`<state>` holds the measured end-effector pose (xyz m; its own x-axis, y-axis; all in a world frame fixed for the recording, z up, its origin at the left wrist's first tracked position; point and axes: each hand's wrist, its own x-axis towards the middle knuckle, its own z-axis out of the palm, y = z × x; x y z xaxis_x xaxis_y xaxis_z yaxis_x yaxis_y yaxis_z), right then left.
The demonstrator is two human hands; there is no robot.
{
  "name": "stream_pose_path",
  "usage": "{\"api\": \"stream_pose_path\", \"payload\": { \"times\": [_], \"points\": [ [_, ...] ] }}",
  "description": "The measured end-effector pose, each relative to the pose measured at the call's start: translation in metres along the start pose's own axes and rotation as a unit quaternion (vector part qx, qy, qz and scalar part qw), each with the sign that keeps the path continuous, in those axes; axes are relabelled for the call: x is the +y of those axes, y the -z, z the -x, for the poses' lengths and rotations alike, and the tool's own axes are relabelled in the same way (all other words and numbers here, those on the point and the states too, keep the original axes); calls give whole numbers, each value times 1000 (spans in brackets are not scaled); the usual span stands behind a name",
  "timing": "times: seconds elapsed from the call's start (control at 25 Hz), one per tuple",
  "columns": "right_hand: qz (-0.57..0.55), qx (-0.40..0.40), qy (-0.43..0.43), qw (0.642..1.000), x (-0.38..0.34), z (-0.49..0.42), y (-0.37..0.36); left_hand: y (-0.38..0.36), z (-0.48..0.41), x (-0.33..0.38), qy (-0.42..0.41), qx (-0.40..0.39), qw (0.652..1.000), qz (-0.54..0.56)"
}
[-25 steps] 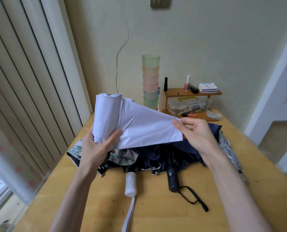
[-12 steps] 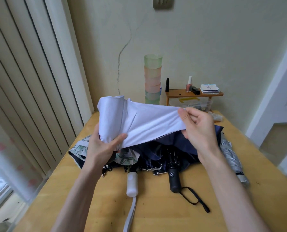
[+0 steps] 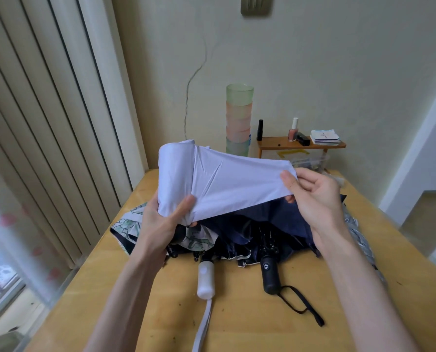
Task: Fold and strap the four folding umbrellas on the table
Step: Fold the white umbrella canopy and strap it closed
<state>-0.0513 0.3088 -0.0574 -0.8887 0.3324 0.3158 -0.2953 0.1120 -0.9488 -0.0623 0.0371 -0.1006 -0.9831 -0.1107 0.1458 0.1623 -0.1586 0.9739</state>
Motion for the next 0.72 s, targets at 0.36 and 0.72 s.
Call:
{"api": "stream_pose_path", "payload": {
  "times": [0.36, 0.72],
  "points": [
    [-92, -138, 42, 985, -35, 13, 7, -4, -2, -8, -111, -12, 987, -114],
    [72, -379, 145, 911, -133, 5, -86, -27, 10, -1, -118, -165, 963, -176]
  ]
}}
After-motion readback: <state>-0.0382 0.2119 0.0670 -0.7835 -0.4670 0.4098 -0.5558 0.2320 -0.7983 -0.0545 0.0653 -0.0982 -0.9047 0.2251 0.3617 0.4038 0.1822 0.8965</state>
